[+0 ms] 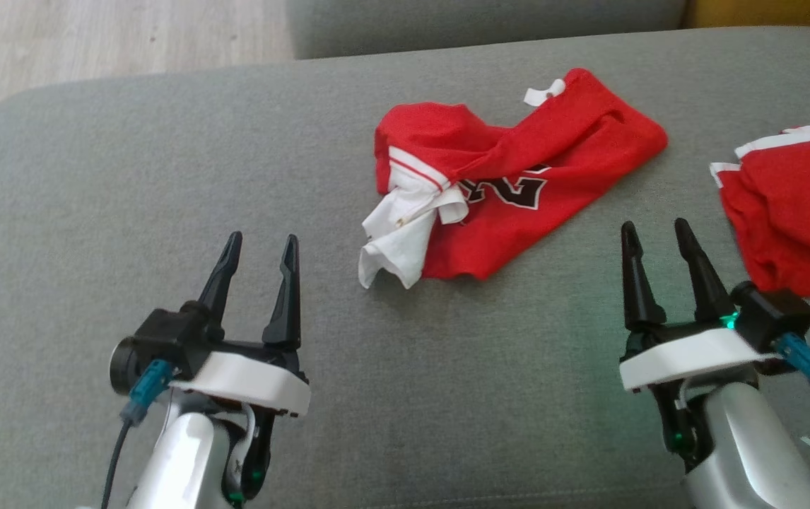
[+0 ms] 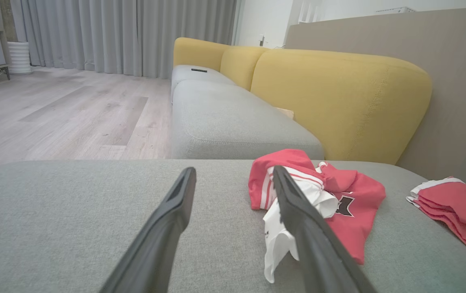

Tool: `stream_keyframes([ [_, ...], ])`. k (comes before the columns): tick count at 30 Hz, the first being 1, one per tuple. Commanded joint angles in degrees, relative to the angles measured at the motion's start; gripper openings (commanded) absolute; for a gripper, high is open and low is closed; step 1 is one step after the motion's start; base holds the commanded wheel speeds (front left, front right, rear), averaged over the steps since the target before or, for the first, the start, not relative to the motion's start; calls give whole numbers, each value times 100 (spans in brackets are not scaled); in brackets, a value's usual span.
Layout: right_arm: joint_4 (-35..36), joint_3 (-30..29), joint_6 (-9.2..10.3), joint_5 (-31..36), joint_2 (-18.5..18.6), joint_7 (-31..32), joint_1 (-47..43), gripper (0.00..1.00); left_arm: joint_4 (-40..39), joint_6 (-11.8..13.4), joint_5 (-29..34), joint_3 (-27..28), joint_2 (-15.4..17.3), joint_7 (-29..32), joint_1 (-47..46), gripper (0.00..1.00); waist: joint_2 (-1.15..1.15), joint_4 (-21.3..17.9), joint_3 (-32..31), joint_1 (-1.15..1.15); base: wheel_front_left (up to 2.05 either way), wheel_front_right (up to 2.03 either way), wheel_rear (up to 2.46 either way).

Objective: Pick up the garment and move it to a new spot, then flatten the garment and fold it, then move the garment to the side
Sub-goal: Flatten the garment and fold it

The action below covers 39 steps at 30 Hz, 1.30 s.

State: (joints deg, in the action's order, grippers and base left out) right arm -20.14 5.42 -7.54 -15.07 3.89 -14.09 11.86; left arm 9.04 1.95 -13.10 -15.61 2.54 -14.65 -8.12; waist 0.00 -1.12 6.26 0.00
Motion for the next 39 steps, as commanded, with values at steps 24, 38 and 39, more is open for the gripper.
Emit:
stream_keyframes([
  [24,-960,2173,5,297,162,1206,1382,100,-124,148,-183,-252,33,-35,-443,100,0,1336,619,0,0,0,0],
  [38,-1573,2515,5,513,-9,556,1824,0,-106,176,-178,-245,33,-35,-380,100,0,1358,500,0,0,0,0],
  [39,-1520,2672,5,455,-22,505,1829,0,-99,172,-171,-232,33,-35,-370,100,0,1336,463,0,0,0,0],
])
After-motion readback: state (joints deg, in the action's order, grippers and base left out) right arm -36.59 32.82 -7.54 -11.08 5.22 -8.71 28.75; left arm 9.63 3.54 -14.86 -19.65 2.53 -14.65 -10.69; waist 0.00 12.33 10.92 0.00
